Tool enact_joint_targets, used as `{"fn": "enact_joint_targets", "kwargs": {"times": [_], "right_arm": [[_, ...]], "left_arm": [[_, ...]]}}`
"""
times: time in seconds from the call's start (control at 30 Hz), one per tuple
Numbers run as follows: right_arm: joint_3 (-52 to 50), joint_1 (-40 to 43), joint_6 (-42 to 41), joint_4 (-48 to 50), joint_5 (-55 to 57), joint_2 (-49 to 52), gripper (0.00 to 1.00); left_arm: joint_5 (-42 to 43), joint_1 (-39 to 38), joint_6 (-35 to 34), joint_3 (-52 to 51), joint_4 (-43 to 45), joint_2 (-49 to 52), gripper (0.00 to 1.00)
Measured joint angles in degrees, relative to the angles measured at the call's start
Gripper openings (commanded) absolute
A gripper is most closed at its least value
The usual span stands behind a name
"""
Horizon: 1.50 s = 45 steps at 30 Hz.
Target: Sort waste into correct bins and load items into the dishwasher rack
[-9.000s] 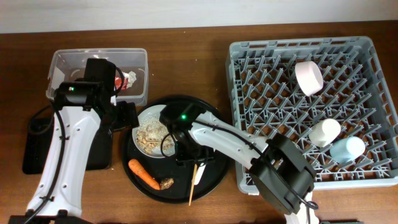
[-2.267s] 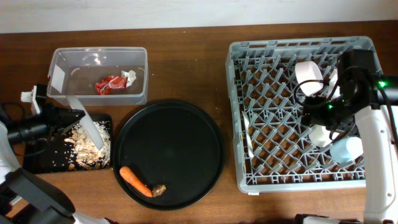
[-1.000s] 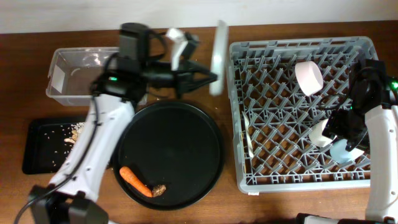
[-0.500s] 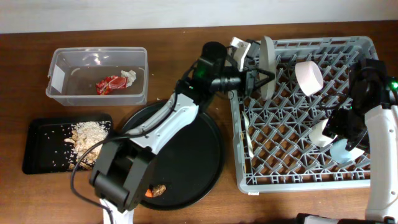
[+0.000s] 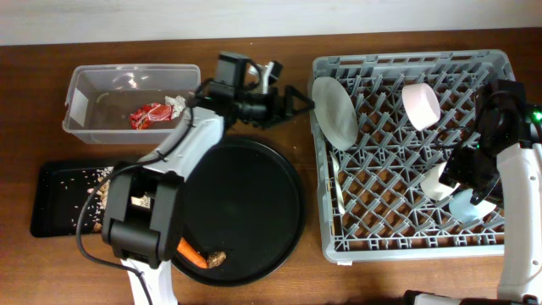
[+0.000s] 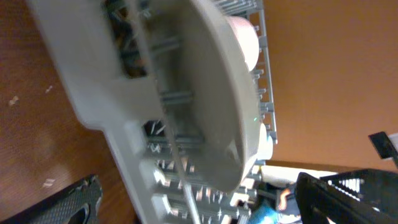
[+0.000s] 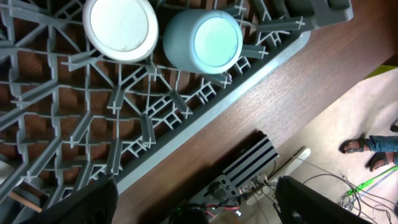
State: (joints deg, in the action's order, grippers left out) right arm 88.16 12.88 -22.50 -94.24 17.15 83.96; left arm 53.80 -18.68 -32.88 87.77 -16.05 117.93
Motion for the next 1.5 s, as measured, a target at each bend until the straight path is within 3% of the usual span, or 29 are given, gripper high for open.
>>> {"fn": "enact_joint_targets", "kwargs": {"times": [0.1,0.17,0.3,0.43,0.73,1.07,1.1,1.2,1.23,1.3,1.37,1.5], "right_arm": [[0.0,0.0,-0.04,0.0,0.0,0.0,0.85],[0.0,0.0,-0.04,-0.04,0.0,0.0,0.88],[0.0,0.02,0.02,0.26,-0.15,0.0,0.9],[0.0,0.04,0.02,0.57,-0.24,0.0,0.9],[0.0,0.07,0.02,0.59,-0.28,0.0,0.9],[0.0,0.07,0.02,0.83,-0.28,0.0,0.91],[0.0,0.07,0.02,0.83,-0.26,0.0,0.9],[0.0,0.07,0.02,0.81,-0.26,0.0,0.91],[0.0,0.07,0.04,0.81,-0.28,0.0,0.9],[0.0,0.07,0.02,0.81,-0.28,0.0,0.9],[0.0,0.07,0.02,0.83,-0.28,0.0,0.9],[0.0,0.07,0.0,0.81,-0.28,0.0,0.91]], "left_arm": [[-0.46,1.79,5.01,-0.07,-11.04,-1.31,0.99],[-5.51,2.4,9.18,-0.11,-22.21,-4.35,0.99],[-28.04,4.37,14.73,-0.04,-49.13,-16.31,0.99],[-42.56,4.87,11.41,-0.76,-65.85,-20.02,0.99],[-48.96,7.48,-1.57,-22.95,-57.09,-22.49,0.99],[-49.86,9.33,-7.26,-36.57,-42.64,-23.02,0.93],[-49.94,9.33,-7.3,-37.66,-41.09,-23.08,0.89],[-48.3,9.55,-7.21,-41.0,-36.24,-24.68,0.64],[-47.67,9.51,-7.32,-41.4,-35.28,-24.94,0.52],[-47.15,9.49,-7.32,-41.48,-35.12,-24.94,0.4],[-47.12,9.49,-7.48,-41.48,-35.1,-24.94,0.33],[-47.08,9.49,-7.43,-41.42,-35.1,-24.94,0.32]]}}
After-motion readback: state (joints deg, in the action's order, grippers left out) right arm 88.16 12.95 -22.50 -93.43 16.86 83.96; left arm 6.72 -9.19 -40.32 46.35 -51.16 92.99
